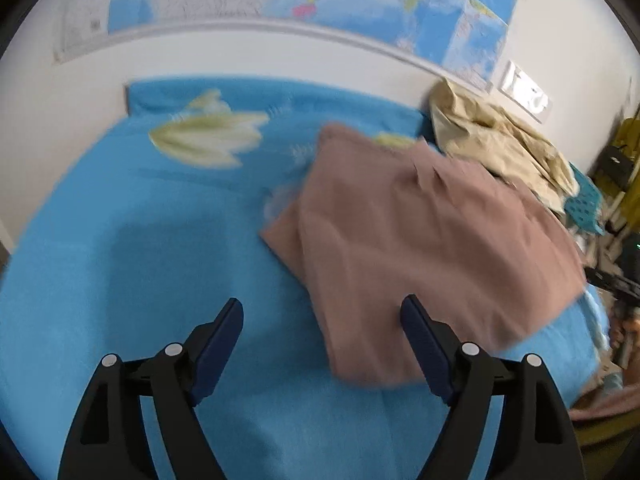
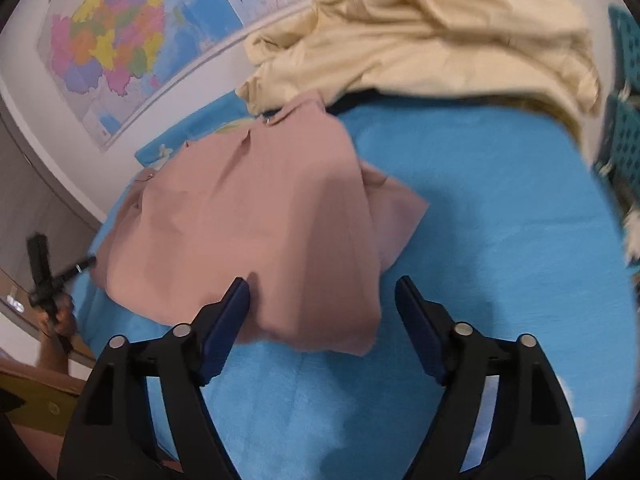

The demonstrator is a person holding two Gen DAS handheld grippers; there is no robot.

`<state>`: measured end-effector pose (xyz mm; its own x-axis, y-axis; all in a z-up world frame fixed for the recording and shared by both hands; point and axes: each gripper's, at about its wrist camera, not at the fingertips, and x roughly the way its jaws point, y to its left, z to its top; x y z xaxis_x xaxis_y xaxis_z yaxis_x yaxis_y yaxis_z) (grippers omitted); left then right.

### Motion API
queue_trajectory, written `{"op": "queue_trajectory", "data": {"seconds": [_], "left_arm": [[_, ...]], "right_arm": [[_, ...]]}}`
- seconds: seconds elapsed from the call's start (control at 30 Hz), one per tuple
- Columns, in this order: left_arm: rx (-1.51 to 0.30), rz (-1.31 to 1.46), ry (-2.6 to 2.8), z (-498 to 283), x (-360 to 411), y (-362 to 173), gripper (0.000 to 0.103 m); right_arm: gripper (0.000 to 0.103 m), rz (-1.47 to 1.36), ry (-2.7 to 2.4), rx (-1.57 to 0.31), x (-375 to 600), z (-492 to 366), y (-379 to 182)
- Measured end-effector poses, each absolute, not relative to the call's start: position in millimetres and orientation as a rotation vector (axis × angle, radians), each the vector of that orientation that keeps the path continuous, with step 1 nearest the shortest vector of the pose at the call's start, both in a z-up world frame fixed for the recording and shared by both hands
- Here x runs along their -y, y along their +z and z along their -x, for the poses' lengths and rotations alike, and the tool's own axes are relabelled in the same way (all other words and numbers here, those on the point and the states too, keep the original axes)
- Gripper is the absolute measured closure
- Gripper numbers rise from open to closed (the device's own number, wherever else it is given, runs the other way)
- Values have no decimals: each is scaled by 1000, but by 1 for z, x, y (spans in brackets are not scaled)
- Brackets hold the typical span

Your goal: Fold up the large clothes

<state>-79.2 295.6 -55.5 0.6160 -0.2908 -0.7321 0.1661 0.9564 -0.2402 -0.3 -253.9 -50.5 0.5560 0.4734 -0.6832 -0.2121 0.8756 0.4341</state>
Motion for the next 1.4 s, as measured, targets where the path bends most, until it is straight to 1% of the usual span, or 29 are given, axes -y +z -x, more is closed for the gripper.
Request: {"op": "queue_trajectory", "data": {"seconds": [0.03,0.07,0.17,0.2,0.23,0.27,0.3,0.37,0.5,0.57,0.8,0.87,0.93,0.97,1.03,1.07,1.1,1.13,1.17,1.2,1.23,1.27,1.33,1.4], "left_arm": [[-880,152,-286,82,-292,-58,25],[-891,142,-308,83,-287,-61,25],[-906,121,-341,83,-276,-68,31],[-906,118,-334,81,-274,-68,36],[-906,121,-332,80,-274,-68,43],[-911,135,-347,78,-272,-67,58],[-915,139,-351,77,-270,-67,63],[-906,83,-319,77,-260,-63,68],[-895,-54,-246,80,-240,-60,68],[-896,-56,-243,78,-240,-60,69],[-885,-49,-240,76,-244,-55,82],[-882,-38,-241,74,-245,-54,83],[-897,7,-243,67,-251,-59,79],[-911,33,-237,65,-254,-61,72],[-917,83,-240,63,-261,-63,68],[-914,95,-233,63,-263,-62,62],[-914,97,-216,64,-265,-62,58],[-917,101,-215,64,-266,-63,58],[-921,112,-218,64,-267,-63,58],[-922,119,-220,65,-268,-64,58],[-922,121,-219,65,-268,-64,58],[-922,123,-215,65,-268,-64,57],[-924,138,-215,65,-269,-65,57],[-929,145,-213,64,-270,-65,56]], "right_arm": [[51,-337,430,-904,254,-1,-53],[59,-351,445,-911,252,-3,-55],[63,-320,439,-909,246,-5,-52],[65,-310,435,-906,244,-3,-49],[67,-307,434,-904,244,-4,-49],[70,-306,432,-903,244,-5,-49],[72,-307,426,-901,244,-5,-49],[75,-307,422,-899,245,-6,-48],[78,-301,413,-896,244,-9,-47],[80,-299,407,-894,244,-10,-46],[87,-275,383,-867,243,-10,-36],[88,-280,373,-863,244,-16,-35],[87,-299,353,-884,244,-22,-43],[86,-310,348,-905,243,-26,-47],[84,-322,331,-922,242,-28,-52],[77,-325,324,-924,243,-27,-51],[70,-329,312,-929,244,-25,-51],[69,-340,300,-929,245,-21,-49],[59,-351,302,-926,247,-19,-48],[47,-362,301,-919,249,-15,-45],[43,-367,291,-902,252,-8,-42],[41,-377,292,-894,254,-4,-40],[41,-432,328,-881,259,8,-37],[36,-461,335,-876,262,21,-36]]}}
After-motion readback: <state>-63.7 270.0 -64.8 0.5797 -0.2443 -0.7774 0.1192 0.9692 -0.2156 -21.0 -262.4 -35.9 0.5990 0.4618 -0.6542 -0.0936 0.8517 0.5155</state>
